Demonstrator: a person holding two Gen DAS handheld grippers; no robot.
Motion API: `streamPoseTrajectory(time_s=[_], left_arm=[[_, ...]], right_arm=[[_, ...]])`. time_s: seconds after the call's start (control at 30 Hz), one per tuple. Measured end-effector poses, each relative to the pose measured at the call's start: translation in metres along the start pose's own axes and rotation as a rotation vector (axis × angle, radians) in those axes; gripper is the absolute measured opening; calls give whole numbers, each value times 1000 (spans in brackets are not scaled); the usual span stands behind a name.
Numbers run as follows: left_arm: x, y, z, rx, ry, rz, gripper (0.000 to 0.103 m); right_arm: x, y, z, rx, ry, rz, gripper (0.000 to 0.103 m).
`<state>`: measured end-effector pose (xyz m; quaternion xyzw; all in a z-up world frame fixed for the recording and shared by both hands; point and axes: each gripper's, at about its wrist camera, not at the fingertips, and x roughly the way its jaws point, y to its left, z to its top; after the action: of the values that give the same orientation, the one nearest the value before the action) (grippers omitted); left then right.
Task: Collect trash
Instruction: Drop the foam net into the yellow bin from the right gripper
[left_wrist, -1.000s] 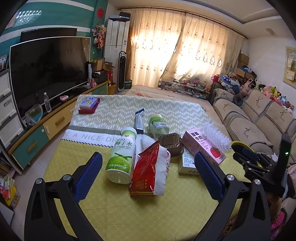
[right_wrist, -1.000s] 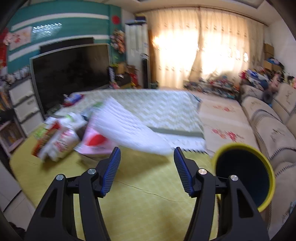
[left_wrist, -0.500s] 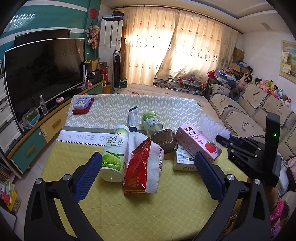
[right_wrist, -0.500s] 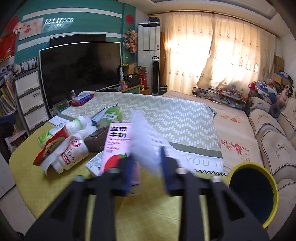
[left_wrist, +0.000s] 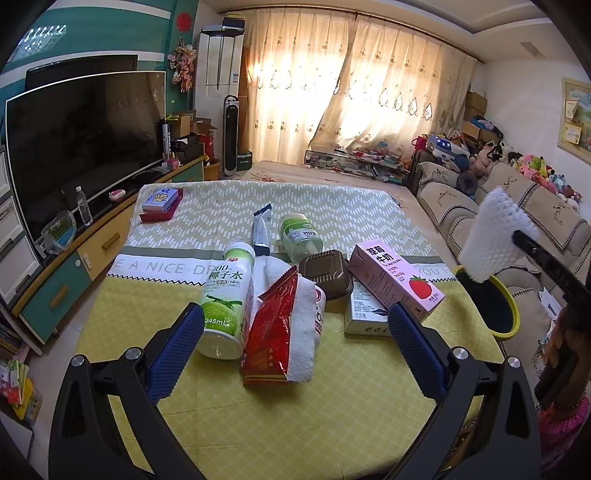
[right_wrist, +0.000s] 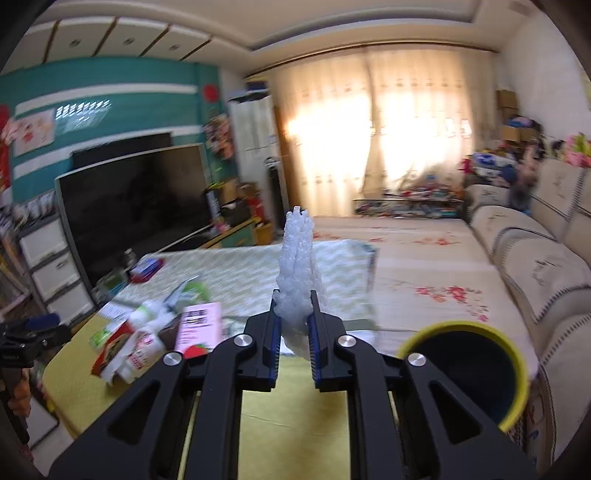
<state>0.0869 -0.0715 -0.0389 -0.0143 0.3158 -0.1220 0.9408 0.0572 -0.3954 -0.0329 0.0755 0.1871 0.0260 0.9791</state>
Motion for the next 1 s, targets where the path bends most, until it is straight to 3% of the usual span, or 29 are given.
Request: streamPoseTrajectory(time_s=[0.33, 0.53, 0.67, 1.0], left_arm=[[4, -9, -2, 22, 8, 1, 98], [9, -15, -3, 37, 19, 2, 98], [10, -15, -4, 38, 23, 4, 98], [12, -7, -8, 33, 26, 23, 98]], right_arm=[[2, -100, -26, 130, 54, -262, 13], [20, -119, -45, 158, 100, -306, 17], [24, -123, -50, 177, 92, -327, 36], [19, -113, -42, 175, 72, -313, 42]])
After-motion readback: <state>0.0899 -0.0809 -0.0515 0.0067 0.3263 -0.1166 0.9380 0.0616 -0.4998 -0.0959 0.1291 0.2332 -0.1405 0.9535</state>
